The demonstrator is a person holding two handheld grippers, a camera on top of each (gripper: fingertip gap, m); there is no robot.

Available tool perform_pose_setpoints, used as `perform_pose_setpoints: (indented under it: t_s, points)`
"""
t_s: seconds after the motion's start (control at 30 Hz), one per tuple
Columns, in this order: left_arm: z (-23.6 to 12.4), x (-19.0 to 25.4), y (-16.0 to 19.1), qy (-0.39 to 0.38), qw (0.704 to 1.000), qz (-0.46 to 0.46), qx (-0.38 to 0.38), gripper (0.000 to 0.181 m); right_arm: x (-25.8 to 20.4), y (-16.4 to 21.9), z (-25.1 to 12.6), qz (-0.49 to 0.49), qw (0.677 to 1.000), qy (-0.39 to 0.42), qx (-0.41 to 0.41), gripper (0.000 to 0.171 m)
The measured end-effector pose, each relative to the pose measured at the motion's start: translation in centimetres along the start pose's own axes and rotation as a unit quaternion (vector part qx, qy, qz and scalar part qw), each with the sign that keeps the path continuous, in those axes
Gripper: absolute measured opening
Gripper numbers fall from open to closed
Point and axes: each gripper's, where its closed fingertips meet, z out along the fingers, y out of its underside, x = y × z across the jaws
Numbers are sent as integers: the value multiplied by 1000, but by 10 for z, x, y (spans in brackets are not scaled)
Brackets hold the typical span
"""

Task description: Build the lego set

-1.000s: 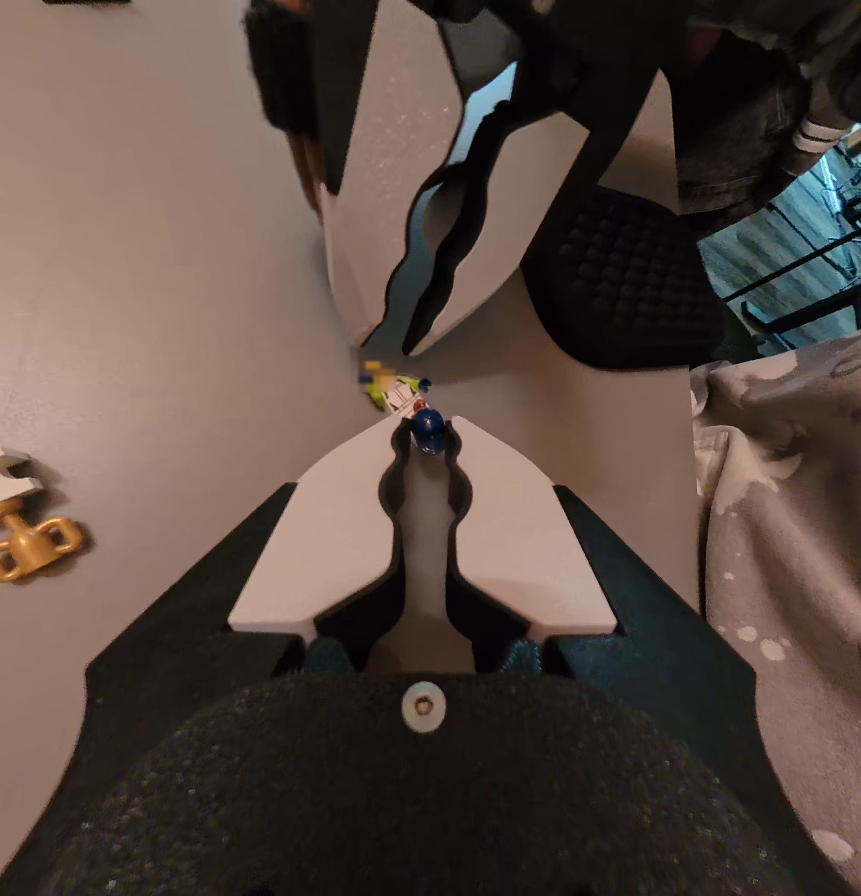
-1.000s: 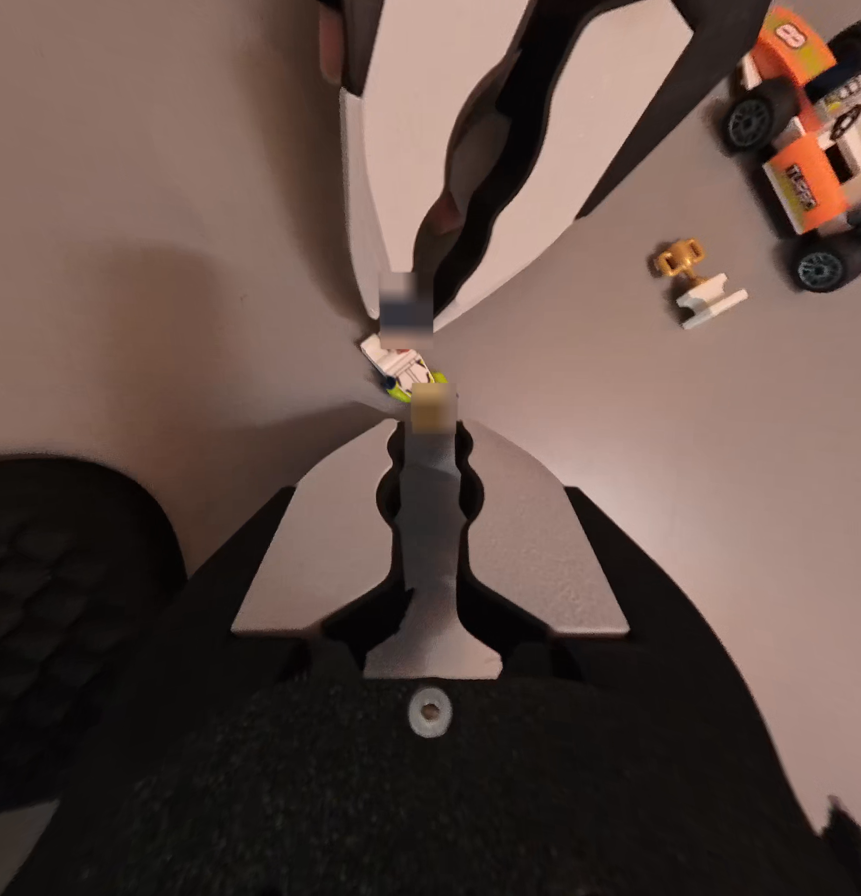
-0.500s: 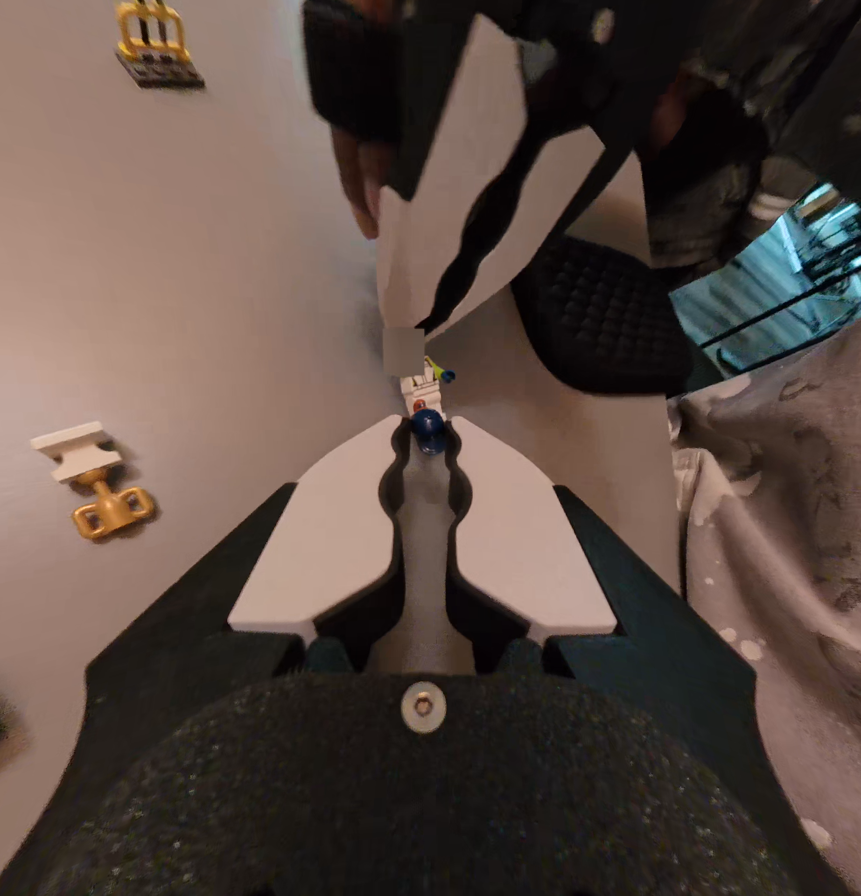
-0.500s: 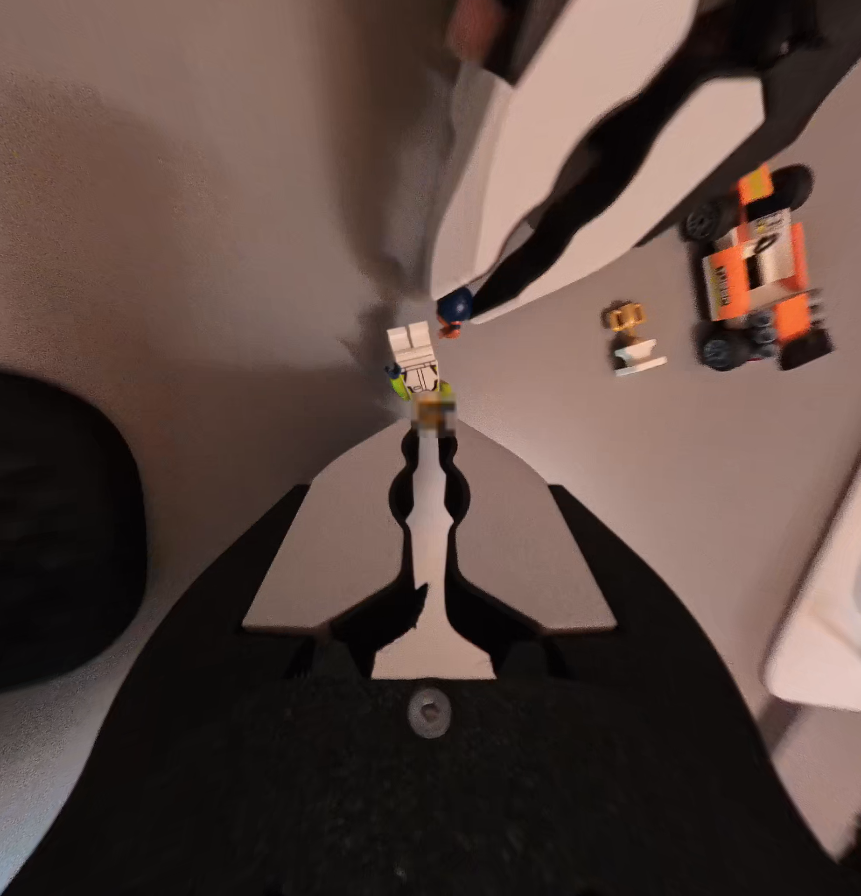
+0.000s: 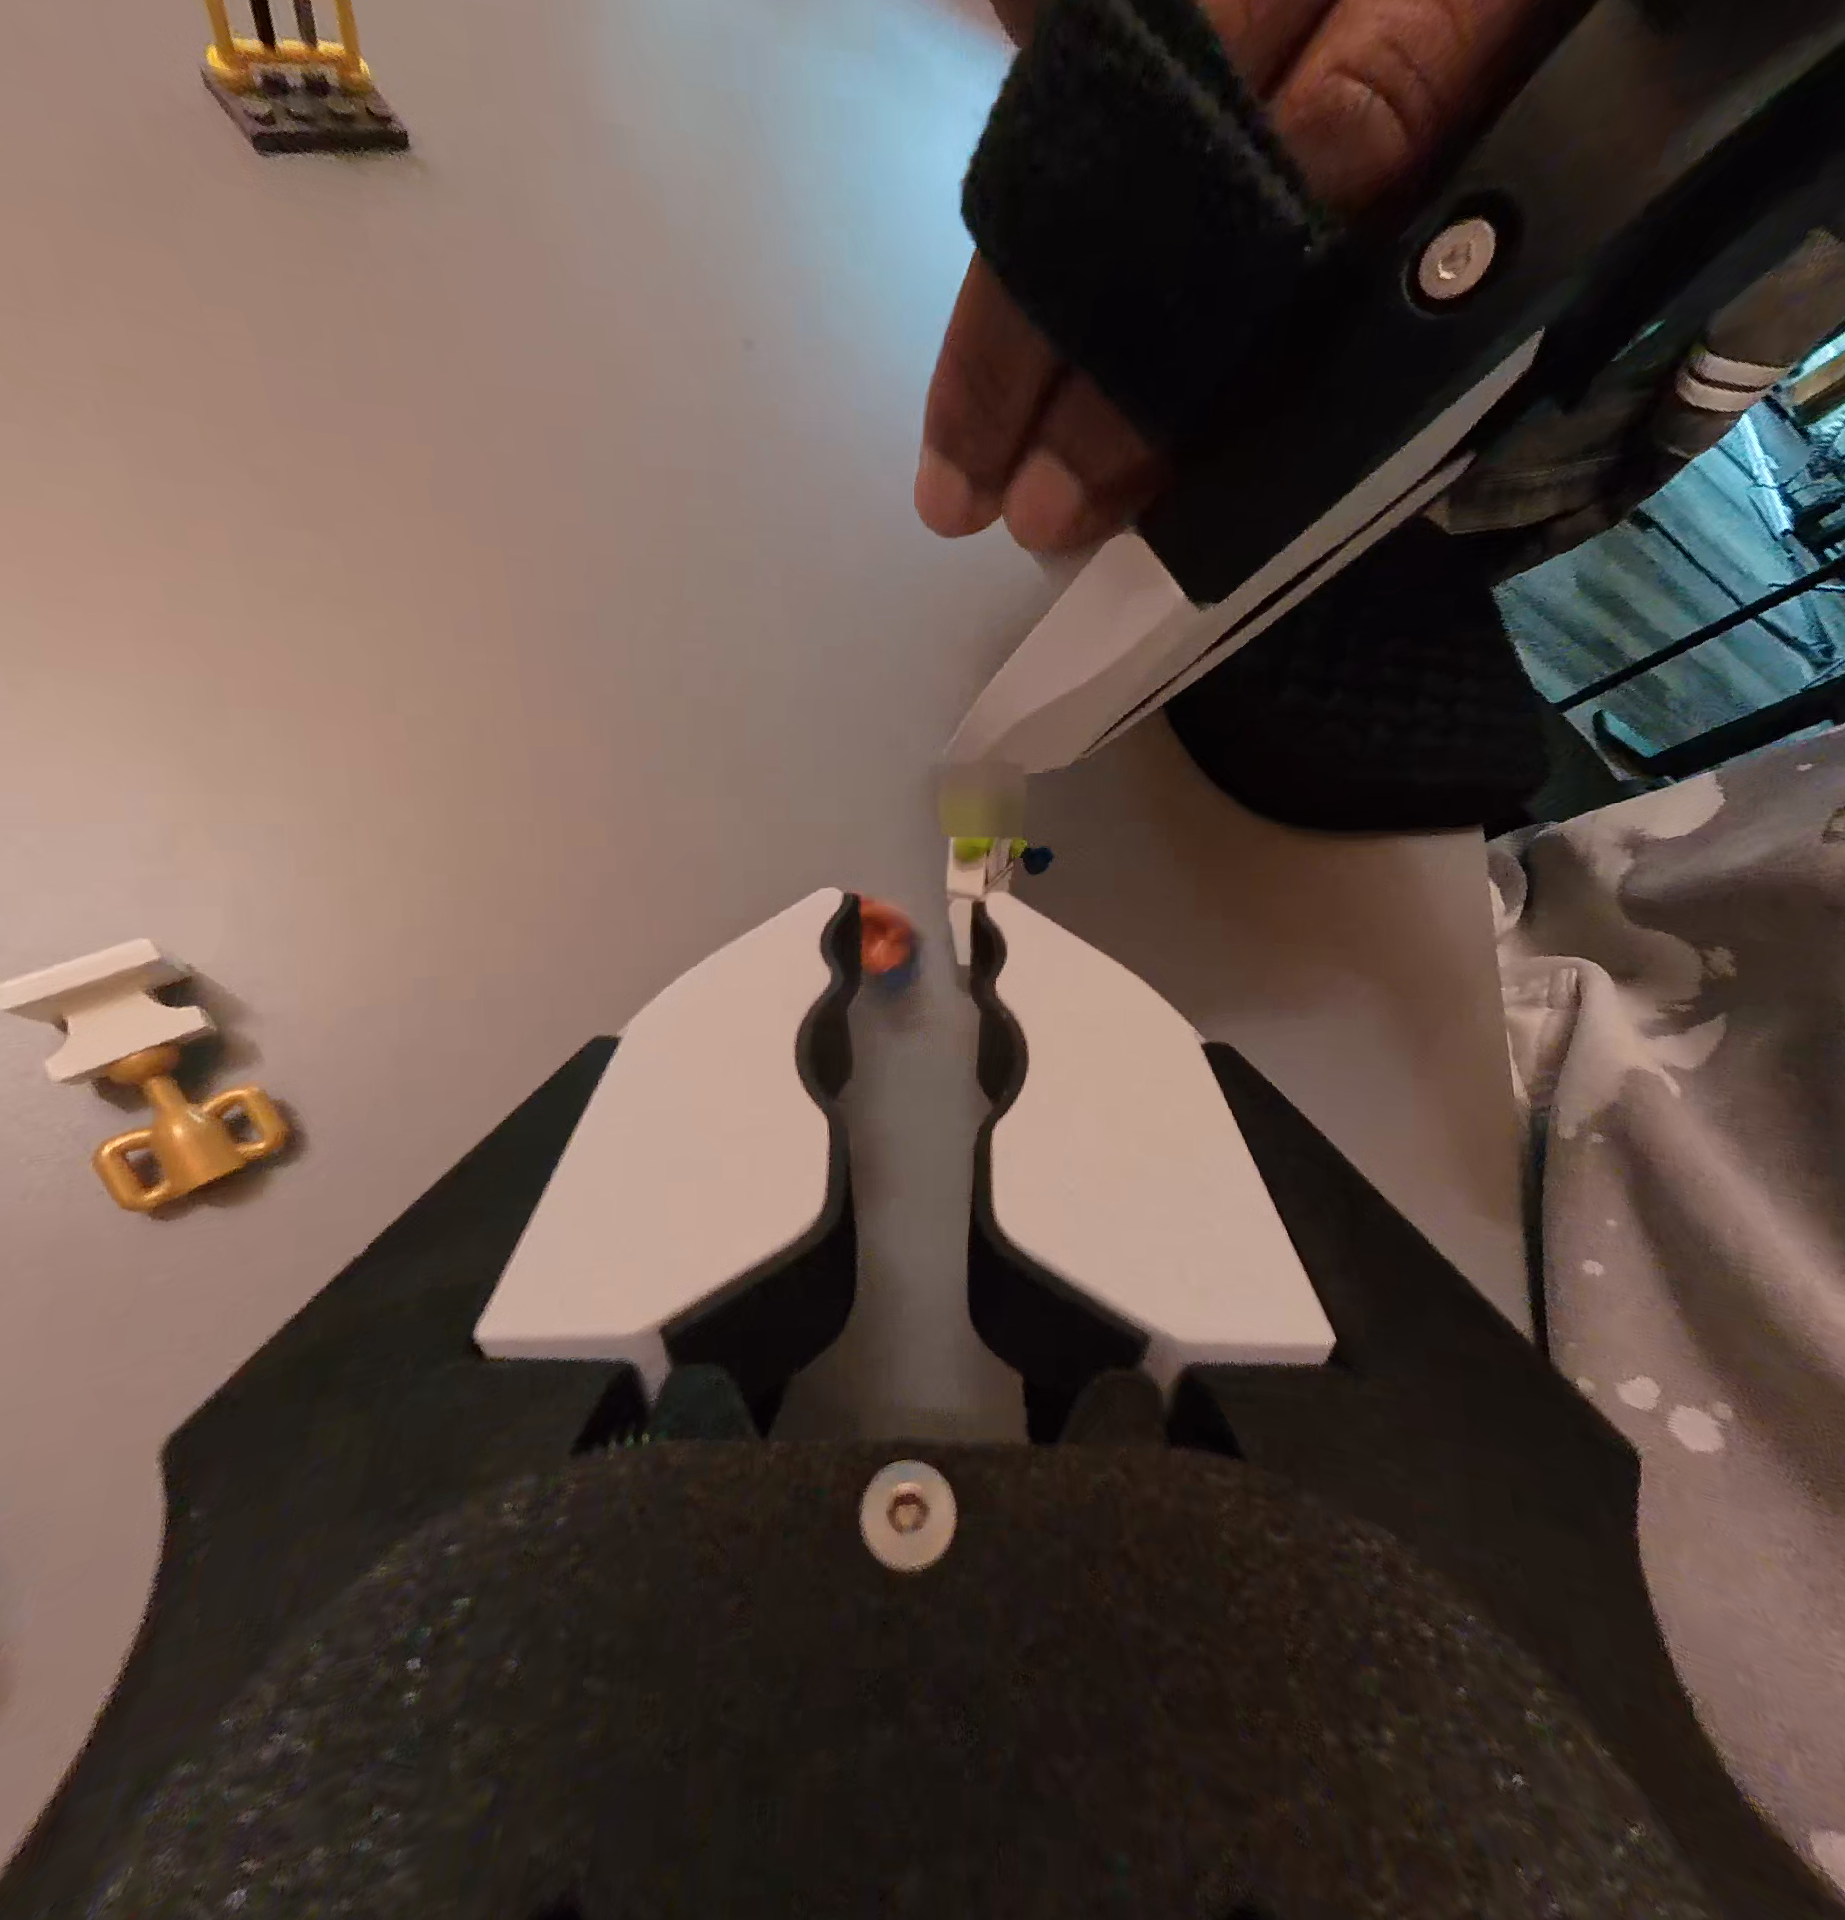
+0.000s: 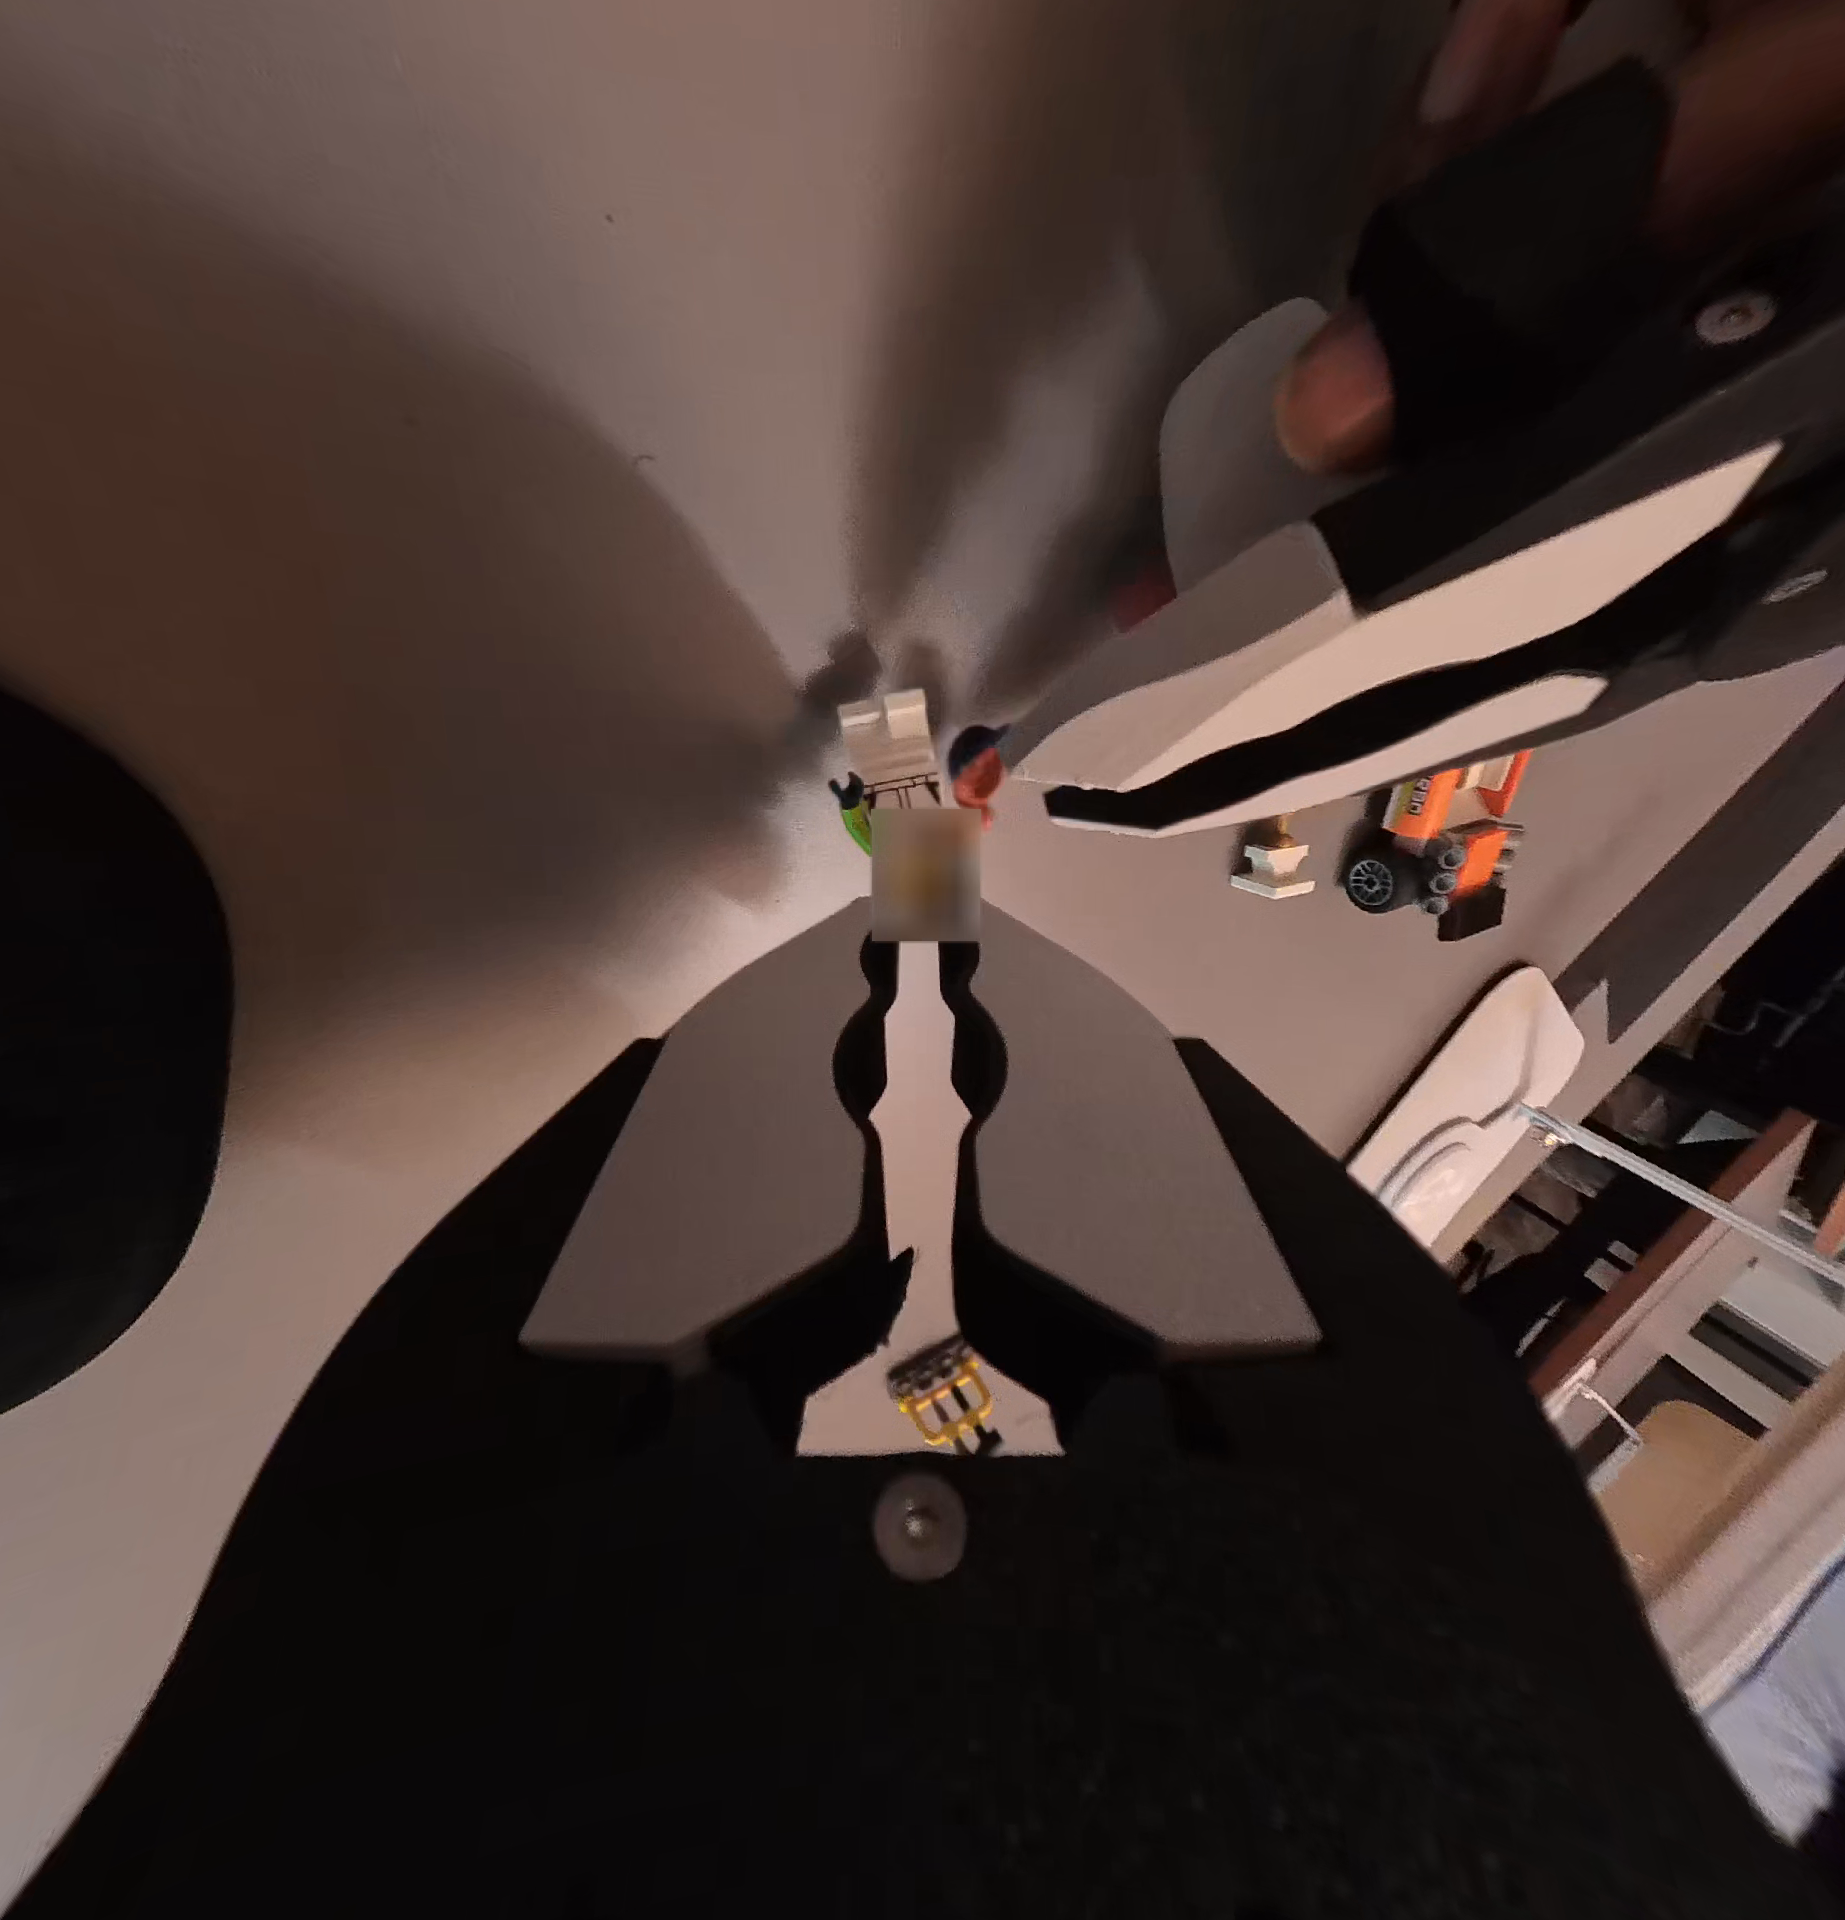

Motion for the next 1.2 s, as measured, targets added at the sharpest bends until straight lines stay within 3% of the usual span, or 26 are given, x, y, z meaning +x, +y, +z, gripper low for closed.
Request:
perform_pose_setpoints:
  t_s: [0.23,0.37,0.5,0.6,0.73,0.77,0.9,1.07,1.2]
  points:
    - [0,15,-8,34,999,28,24,21,10,-3,-4,-38,999,22,-13,7]
    - [3,14,-9,13,997,68,23,10,20,-8,-11,-41,998,40,-9,7]
    - [-11,13,-29,-6,991,106,86,9,40,0,-28,72,994,83,27,7]
    - [-27,14,-48,-20,980,130,152,9,49,0,-46,266,950,83,141,23]
    - [-38,16,-60,-43,967,162,189,9,66,-6,-74,433,838,123,310,23]
    - [-38,17,-62,-46,966,165,194,9,66,-7,-75,440,830,133,317,24]
    - [-37,26,-66,-41,959,187,211,9,55,-11,-52,437,848,121,276,34]
    - [-44,33,-71,-32,953,192,234,9,58,-15,-46,467,821,107,311,16]
    - [-49,34,-74,-29,950,188,247,9,62,-17,-50,513,780,83,349,14]
